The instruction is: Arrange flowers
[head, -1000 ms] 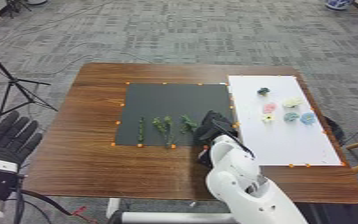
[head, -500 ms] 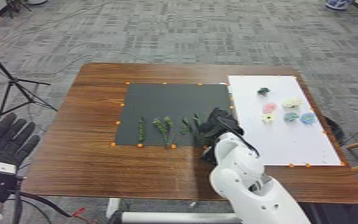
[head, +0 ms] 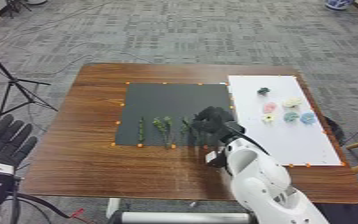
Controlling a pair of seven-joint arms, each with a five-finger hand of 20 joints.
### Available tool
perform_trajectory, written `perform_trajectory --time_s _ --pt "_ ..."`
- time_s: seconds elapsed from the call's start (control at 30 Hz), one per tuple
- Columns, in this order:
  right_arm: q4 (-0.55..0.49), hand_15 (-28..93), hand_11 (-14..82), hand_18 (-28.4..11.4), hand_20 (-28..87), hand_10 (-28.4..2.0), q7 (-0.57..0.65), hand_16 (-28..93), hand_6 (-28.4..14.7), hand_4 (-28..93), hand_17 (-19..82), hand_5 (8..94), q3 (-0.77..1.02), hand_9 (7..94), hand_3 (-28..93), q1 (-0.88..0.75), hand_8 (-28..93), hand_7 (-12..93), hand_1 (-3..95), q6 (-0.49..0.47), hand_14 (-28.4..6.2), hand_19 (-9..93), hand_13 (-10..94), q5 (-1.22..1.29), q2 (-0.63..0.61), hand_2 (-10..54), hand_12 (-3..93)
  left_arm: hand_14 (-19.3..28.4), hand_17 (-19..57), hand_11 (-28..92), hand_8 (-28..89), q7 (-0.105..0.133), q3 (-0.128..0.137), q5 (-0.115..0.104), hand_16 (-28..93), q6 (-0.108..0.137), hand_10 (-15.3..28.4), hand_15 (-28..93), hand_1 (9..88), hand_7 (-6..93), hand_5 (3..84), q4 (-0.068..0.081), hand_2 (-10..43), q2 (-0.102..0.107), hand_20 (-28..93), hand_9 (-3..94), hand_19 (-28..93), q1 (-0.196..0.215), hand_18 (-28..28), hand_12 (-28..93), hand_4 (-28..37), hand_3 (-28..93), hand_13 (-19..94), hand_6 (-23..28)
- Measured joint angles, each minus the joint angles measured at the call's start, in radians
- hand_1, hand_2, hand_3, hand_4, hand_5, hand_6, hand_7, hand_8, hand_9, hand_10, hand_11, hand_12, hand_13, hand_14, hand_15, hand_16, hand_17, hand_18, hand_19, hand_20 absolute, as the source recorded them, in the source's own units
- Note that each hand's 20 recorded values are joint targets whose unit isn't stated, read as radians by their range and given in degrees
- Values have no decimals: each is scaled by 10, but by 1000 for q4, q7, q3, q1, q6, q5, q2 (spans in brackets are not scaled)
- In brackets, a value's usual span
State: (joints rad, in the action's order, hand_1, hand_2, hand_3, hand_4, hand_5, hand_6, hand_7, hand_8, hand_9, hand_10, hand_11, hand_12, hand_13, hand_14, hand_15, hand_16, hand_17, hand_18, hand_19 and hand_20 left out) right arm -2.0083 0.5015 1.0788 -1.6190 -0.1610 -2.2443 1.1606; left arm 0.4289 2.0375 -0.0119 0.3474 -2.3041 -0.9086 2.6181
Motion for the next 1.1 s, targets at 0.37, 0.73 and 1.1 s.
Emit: perform_trajectory --time_s 0.37,0.73,1.1 --pt "9 805 199 -275 391 -257 55 252 -44 -200 233 566 -13 476 715 2 -101 113 307 -90 -184 771 550 -42 16 87 211 135 -34 201 -74 -16 0 1 -27 18 143 293 237 127 385 0 201 0 129 340 190 -8 104 137 -283 653 238 86" --pt "15 815 315 -281 394 -256 121 294 -75 -197 245 599 -32 518 712 20 -95 98 307 -132 -188 783 562 -78 18 97 248 134 -35 204 -75 -16 1 2 -27 19 143 293 234 128 386 -1 204 -3 128 341 192 -7 105 136 -283 656 239 86" --pt "3 812 345 -283 392 -250 123 324 -66 -197 251 592 -33 537 723 20 -92 108 308 -133 -190 783 568 -66 17 89 256 134 -35 204 -75 -6 -1 -6 -28 19 143 297 233 129 387 -4 205 -2 128 340 192 0 104 135 -283 656 239 87"
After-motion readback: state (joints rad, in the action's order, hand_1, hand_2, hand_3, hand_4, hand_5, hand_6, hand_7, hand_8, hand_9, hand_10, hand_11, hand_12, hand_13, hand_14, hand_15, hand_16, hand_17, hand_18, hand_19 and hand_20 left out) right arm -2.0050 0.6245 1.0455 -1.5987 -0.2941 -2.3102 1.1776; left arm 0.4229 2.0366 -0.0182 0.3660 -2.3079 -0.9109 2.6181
